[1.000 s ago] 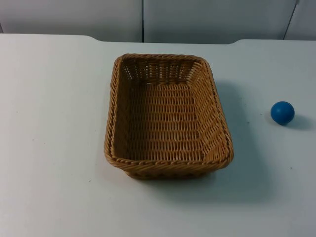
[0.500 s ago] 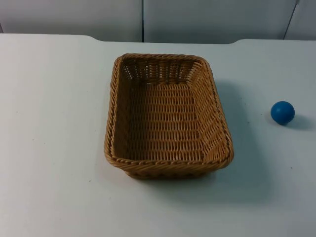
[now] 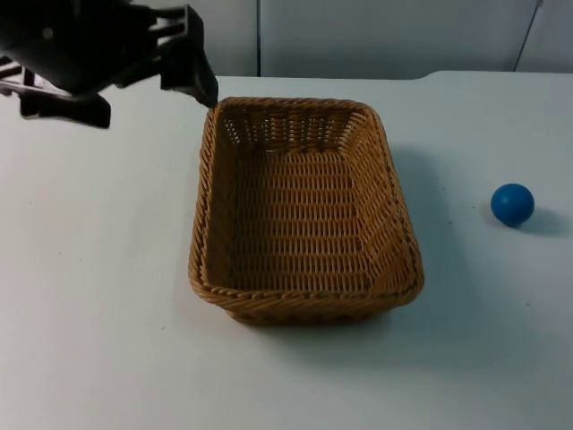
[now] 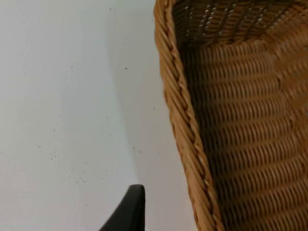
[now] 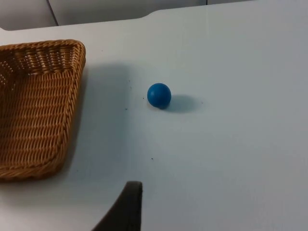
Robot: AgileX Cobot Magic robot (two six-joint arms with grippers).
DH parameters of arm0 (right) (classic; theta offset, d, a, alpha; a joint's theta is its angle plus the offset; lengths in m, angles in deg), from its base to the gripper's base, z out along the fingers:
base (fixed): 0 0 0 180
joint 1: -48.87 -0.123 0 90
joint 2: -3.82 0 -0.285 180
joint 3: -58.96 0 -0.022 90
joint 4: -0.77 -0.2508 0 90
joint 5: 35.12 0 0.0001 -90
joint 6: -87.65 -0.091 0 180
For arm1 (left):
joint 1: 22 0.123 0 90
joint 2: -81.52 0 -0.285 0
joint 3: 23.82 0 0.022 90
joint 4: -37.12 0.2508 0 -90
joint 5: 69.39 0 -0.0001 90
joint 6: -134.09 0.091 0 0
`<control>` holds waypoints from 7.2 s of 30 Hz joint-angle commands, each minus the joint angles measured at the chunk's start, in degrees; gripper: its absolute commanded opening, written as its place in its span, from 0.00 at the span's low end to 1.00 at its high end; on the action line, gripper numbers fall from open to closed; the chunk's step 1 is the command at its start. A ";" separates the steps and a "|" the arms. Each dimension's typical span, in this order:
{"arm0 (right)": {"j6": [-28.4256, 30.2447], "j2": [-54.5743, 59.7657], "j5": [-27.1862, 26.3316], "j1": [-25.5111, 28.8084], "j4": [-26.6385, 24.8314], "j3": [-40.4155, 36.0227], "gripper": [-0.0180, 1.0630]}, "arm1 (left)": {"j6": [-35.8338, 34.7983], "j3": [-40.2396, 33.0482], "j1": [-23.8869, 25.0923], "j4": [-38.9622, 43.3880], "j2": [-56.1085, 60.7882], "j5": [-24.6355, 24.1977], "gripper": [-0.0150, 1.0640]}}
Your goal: Pick up the basket with the left hand and place the ball into the basket with the right hand.
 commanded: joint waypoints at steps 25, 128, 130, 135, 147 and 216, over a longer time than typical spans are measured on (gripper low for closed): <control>-0.14 0.26 -0.47 -0.07 0.15 -0.42 0.98 | -17.08 22.99 -4.51 16.68 -25.15 -15.33 0.83; -3.07 30.74 -7.08 -1.46 1.23 12.12 0.98 | -14.15 29.55 3.70 2.46 -10.44 -33.40 0.01; -3.07 37.31 -11.44 -1.46 3.55 12.76 0.98 | -15.48 29.55 3.60 2.36 -10.44 -32.20 0.01; -1.35 50.51 -20.74 -1.46 3.04 15.37 0.98 | -15.48 29.55 3.47 2.35 -10.31 -30.23 0.01; -6.82 72.44 -24.87 -8.33 9.03 26.92 0.98 | -14.82 29.55 3.47 4.22 -10.21 -28.27 0.01; -7.74 121.76 -30.24 -12.12 8.79 47.68 0.98 | -13.82 29.55 3.59 4.71 -11.45 -26.12 0.01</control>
